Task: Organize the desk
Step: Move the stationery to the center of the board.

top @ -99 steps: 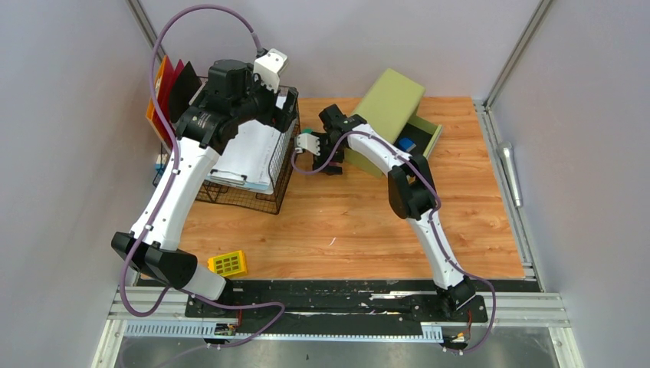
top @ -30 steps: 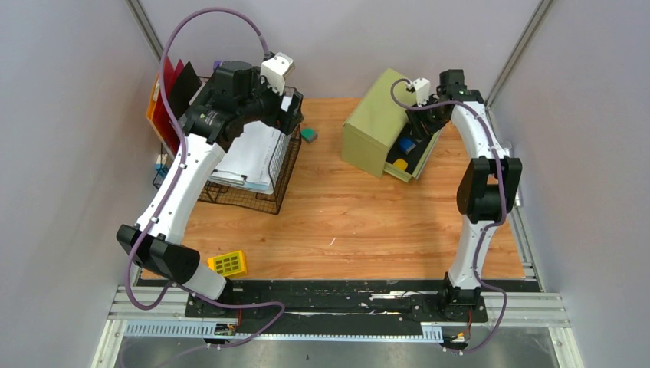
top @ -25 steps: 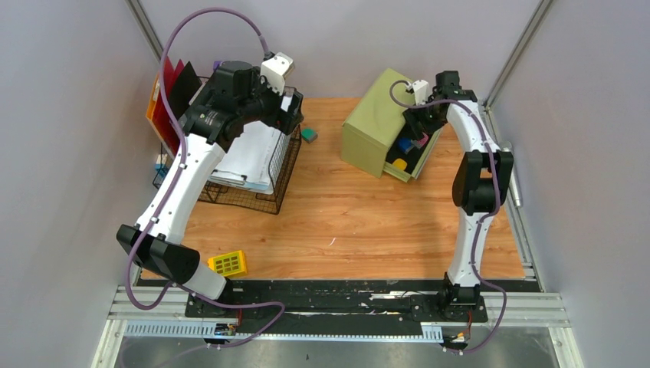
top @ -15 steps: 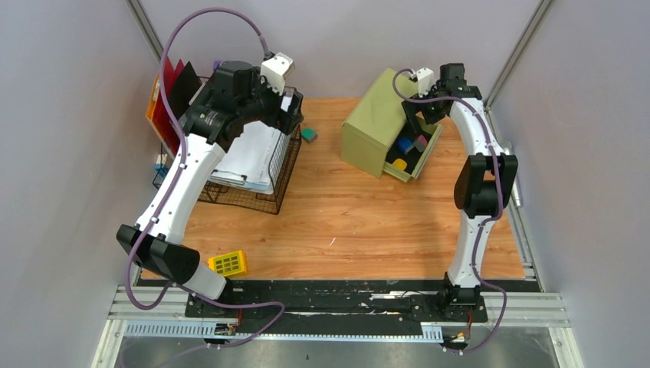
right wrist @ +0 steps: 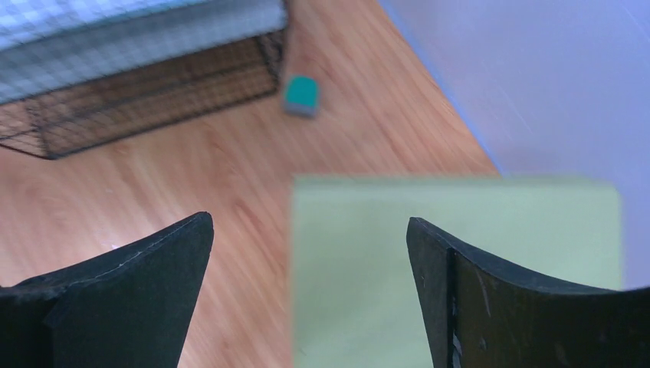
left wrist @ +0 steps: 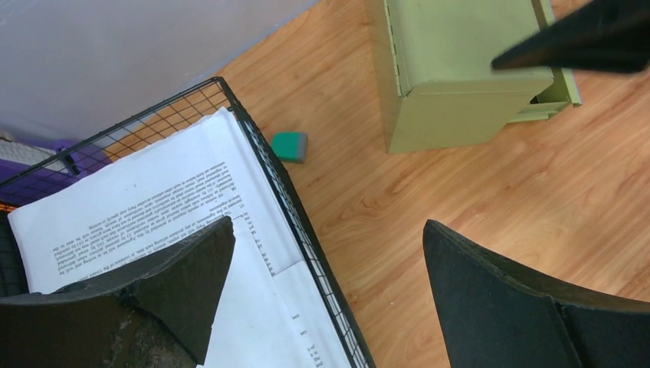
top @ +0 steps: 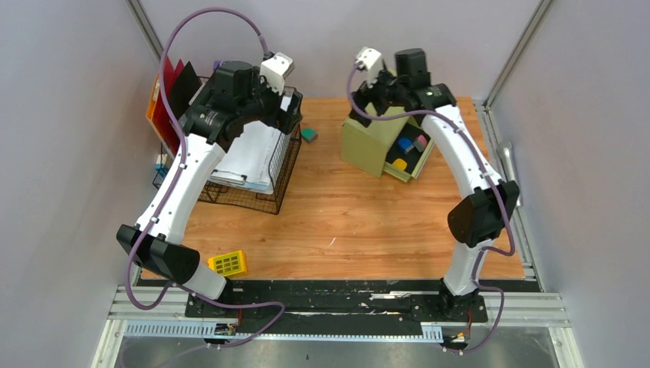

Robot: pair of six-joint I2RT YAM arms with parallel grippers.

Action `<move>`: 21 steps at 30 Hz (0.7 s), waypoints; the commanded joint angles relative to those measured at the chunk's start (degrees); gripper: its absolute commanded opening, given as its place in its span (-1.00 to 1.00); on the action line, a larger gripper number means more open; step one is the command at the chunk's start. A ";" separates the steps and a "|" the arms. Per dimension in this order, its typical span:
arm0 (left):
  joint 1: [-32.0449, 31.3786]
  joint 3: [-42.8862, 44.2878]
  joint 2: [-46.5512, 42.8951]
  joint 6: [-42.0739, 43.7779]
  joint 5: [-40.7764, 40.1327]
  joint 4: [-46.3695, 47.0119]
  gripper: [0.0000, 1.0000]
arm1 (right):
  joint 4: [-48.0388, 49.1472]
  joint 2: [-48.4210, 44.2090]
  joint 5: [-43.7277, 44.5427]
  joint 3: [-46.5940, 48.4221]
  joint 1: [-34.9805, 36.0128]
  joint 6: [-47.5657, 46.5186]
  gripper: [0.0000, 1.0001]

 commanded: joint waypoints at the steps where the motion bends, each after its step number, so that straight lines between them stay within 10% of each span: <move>1: -0.18 0.78 -1.34 1.07 -0.95 1.44 1.00 | 2.07 4.59 -2.81 5.08 6.55 0.88 1.00; 21: -0.20 0.59 -4.01 2.30 -2.75 0.48 1.00 | 10.97 31.01 -3.72 13.60 12.26 3.44 0.91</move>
